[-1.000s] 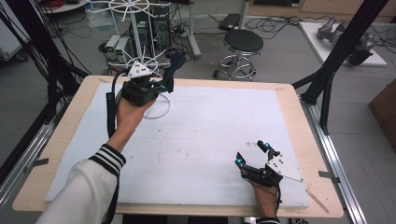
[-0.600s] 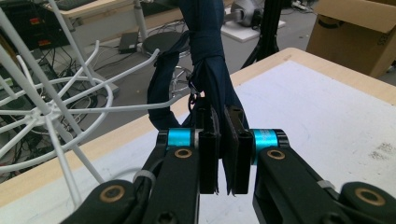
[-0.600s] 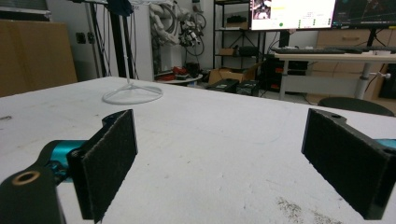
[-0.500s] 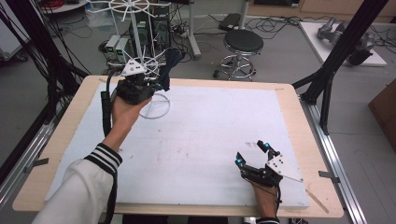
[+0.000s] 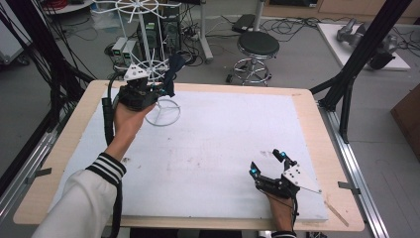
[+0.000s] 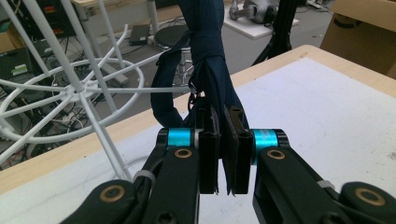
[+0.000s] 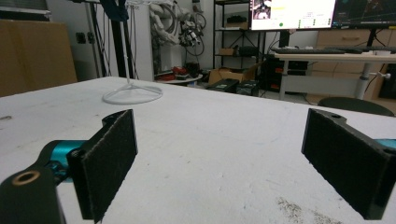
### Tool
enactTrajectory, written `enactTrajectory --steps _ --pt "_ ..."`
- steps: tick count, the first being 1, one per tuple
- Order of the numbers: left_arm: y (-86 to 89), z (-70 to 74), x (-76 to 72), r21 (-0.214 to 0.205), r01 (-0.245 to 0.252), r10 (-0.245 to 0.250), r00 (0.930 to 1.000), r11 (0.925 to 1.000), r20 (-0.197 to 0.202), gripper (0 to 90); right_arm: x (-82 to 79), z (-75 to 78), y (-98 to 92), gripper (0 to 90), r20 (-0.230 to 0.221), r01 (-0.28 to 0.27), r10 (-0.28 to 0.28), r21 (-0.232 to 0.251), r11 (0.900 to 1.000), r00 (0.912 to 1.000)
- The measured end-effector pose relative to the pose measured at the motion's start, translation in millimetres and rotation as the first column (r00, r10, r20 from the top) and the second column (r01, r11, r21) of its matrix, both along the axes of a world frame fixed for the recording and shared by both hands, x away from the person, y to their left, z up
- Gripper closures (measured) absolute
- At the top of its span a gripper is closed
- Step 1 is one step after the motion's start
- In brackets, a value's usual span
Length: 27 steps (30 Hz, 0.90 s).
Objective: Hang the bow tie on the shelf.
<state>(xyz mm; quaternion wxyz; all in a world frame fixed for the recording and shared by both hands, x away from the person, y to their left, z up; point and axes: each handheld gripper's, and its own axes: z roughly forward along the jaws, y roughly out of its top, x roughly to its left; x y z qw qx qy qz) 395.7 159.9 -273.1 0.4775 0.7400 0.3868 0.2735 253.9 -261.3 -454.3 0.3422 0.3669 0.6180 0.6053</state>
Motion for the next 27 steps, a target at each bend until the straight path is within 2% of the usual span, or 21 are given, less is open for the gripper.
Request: enactTrajectory --steps 8,15,27 --pt "4.3 -2.2 0.6 0.005 -0.01 0.01 0.9999 0.9999 -0.006 84.9 -0.4 0.0 0.2 9.5 -0.005 -0.001 0.001 0.003 1.0 1.0" --pt "5.8 -9.8 1.5 0.001 -0.02 0.02 0.9996 0.9998 -0.021 84.7 -0.3 -0.1 0.3 9.5 -0.003 -0.001 0.001 0.001 1.0 1.0" --pt "9.6 -14.4 3.0 0.018 -0.045 0.046 0.9985 0.9988 -0.031 84.6 -0.3 -0.1 0.2 9.5 -0.003 -0.002 0.002 0.002 1.0 1.0"
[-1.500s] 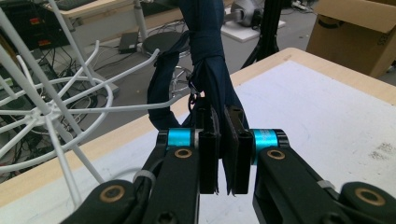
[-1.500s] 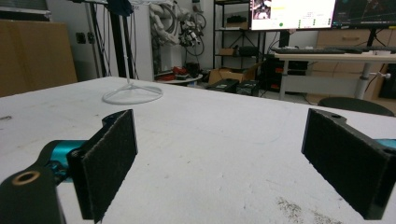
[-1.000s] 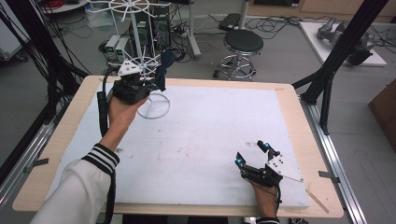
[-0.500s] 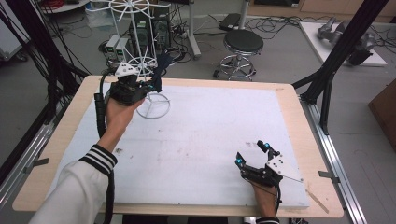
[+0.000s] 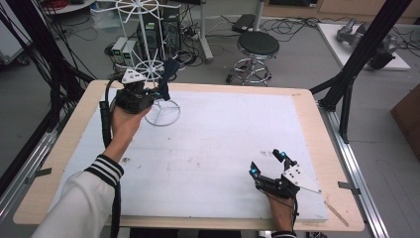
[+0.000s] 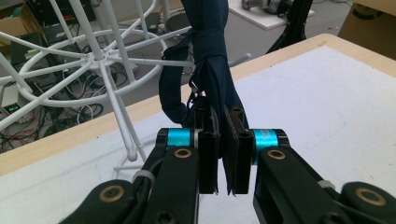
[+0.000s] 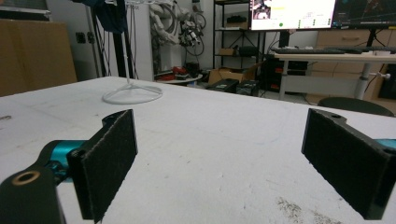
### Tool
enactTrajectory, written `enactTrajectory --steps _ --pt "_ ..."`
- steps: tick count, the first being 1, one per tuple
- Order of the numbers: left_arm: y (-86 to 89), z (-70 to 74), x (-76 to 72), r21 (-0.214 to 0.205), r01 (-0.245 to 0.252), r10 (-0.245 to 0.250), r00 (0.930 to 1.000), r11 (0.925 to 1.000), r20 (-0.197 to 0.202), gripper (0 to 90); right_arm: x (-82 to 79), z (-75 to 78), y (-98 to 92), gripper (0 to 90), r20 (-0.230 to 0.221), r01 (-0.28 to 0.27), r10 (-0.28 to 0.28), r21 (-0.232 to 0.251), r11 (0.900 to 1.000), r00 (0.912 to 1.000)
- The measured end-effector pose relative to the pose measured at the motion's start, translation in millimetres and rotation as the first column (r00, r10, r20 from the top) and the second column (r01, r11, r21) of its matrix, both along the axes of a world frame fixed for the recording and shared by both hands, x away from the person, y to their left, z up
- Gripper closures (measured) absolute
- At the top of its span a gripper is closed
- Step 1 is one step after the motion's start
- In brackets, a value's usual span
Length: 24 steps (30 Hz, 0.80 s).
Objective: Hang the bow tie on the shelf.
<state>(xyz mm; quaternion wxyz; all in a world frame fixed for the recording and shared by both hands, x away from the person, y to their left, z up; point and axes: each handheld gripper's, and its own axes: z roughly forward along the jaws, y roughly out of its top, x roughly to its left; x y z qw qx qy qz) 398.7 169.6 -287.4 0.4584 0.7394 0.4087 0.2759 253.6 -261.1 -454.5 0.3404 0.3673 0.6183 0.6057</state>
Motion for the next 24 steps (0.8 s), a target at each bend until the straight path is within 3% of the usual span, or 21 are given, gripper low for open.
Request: enactTrajectory --steps 3,5,9,14,19,24 --pt "0.4 -2.8 -0.1 -0.003 -0.008 0.008 1.0 1.0 0.002 82.7 -0.5 -0.1 -0.1 9.5 0.0 0.0 0.0 0.002 1.0 1.0" --pt "1.4 -5.2 0.7 -0.003 -0.007 0.007 1.0 1.0 -0.005 76.4 -0.4 -0.2 -0.3 9.5 0.008 -0.001 0.001 0.002 1.0 1.0" --pt "2.0 -8.7 3.0 -0.027 0.002 -0.002 1.0 0.9996 0.003 49.0 -1.6 -0.5 -0.5 9.5 0.011 -0.002 0.002 0.01 0.9999 0.9999" --pt "6.3 -16.4 -2.6 -0.057 0.024 -0.021 0.998 0.9981 0.059 23.1 -1.4 -0.5 -0.7 9.5 0.018 -0.002 0.002 0.007 1.0 0.9998" --pt "14.7 -21.2 -20.5 -0.083 0.069 -0.058 0.9902 0.9942 0.127 20.0 -1.6 -0.5 -0.7 9.5 0.008 -0.004 0.004 0.009 1.0 1.0" --pt "26.9 -23.7 -42.8 -0.113 0.129 -0.108 0.9776 0.9852 0.181 20.0 -1.3 -0.4 -0.3 9.5 0.009 -0.003 0.003 0.004 1.0 1.0"
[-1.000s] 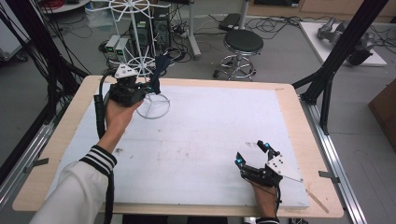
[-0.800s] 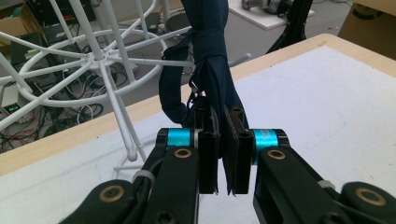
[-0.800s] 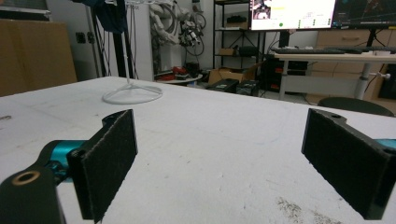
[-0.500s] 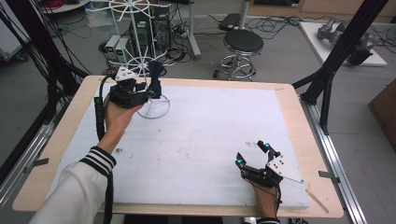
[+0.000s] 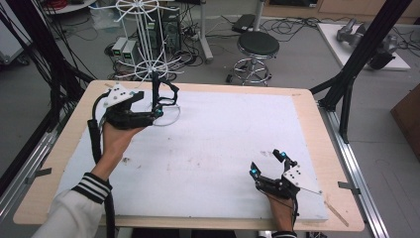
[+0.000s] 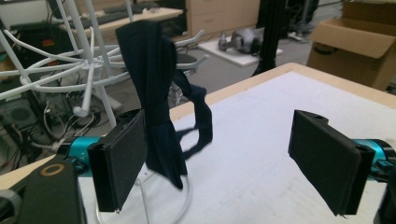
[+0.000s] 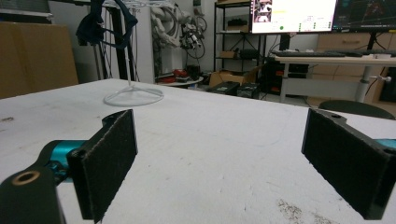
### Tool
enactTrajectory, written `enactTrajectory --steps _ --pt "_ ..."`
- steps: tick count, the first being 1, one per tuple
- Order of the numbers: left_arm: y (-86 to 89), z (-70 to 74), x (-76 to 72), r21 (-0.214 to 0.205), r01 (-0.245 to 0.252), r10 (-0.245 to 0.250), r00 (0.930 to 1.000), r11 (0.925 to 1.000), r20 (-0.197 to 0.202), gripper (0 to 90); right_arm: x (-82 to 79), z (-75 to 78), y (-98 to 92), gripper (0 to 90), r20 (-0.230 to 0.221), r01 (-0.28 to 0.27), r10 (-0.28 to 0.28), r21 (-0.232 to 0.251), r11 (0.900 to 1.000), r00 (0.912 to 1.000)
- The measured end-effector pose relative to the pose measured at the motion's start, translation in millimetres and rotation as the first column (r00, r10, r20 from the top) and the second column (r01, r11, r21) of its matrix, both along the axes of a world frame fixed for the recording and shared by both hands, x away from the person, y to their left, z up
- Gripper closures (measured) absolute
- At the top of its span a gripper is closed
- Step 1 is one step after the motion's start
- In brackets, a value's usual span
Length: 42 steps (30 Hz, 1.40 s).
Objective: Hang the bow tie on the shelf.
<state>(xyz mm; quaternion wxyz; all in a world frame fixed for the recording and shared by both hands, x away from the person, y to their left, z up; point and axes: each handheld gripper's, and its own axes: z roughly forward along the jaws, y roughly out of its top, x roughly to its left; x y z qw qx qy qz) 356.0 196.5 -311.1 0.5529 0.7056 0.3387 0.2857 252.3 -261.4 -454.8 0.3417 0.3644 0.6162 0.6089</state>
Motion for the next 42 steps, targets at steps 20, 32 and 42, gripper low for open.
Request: enactTrajectory --steps 20,32,42 --pt "108.7 -81.7 -76.3 -0.117 0.047 -0.024 0.9813 0.9921 0.191 12.8 0.0 0.1 0.3 9.5 0.005 0.004 -0.004 -0.004 1.0 1.0" --pt "125.9 -143.5 -98.3 -0.131 -0.052 0.082 0.9692 0.99 0.232 12.9 -0.5 0.0 0.9 9.5 0.005 0.011 -0.011 -0.006 0.9999 0.9999" --pt "129.8 -144.3 -96.2 -0.174 -0.086 0.12 0.9725 0.981 0.2 12.9 -1.3 -0.2 1.3 9.5 0.008 0.013 -0.013 -0.007 0.9999 0.9999"
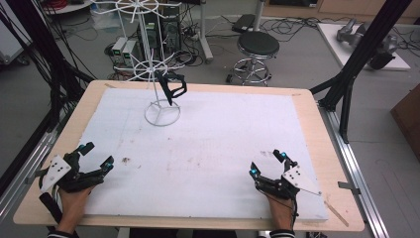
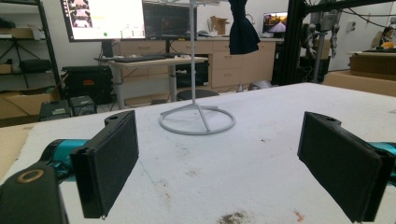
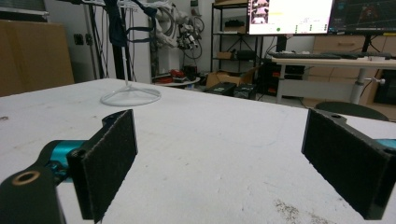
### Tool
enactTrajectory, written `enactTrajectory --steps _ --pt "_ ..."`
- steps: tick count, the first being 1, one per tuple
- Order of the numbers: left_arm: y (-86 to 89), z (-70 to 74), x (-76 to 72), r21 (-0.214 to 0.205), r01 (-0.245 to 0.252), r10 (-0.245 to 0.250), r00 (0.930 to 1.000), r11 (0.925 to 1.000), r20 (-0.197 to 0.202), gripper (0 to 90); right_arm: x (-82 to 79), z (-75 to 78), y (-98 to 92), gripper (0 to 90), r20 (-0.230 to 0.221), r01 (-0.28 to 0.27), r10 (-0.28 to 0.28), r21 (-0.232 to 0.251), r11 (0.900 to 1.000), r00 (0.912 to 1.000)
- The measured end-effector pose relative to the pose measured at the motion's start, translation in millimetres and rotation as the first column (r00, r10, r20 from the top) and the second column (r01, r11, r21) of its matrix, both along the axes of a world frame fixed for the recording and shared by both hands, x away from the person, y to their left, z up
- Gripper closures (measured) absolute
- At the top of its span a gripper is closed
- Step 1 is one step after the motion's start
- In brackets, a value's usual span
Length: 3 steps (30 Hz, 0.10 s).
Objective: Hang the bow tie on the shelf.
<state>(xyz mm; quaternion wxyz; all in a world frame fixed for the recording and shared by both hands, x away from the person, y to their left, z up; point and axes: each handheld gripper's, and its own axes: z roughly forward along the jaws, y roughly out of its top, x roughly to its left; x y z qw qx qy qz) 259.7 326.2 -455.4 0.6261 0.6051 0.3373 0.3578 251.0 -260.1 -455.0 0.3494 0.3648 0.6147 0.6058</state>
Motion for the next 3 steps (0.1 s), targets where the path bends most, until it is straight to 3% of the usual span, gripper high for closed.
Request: enactTrajectory --steps 3 --pt "0.2 0.2 0.6 -0.004 -0.009 0.009 0.9999 1.0 -0.009 12.9 0.0 0.0 -0.2 9.5 0.008 0.003 -0.003 -0.004 1.0 1.0"
